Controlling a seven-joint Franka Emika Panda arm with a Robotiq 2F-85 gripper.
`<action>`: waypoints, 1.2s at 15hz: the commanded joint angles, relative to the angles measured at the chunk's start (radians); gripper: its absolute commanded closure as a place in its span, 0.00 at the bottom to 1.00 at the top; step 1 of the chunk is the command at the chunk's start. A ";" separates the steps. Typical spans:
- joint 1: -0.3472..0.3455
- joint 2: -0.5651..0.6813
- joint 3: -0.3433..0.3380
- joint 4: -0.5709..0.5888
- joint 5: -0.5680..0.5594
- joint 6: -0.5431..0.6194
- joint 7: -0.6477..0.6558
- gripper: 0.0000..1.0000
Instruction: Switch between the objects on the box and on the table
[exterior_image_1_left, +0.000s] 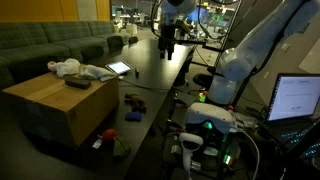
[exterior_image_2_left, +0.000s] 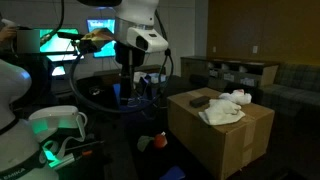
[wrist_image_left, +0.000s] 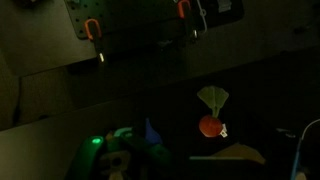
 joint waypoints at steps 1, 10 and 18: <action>-0.030 0.004 0.027 0.005 0.012 -0.005 -0.012 0.00; -0.001 0.090 0.083 0.040 -0.004 0.116 -0.033 0.00; 0.064 0.306 0.182 0.160 -0.019 0.370 -0.066 0.00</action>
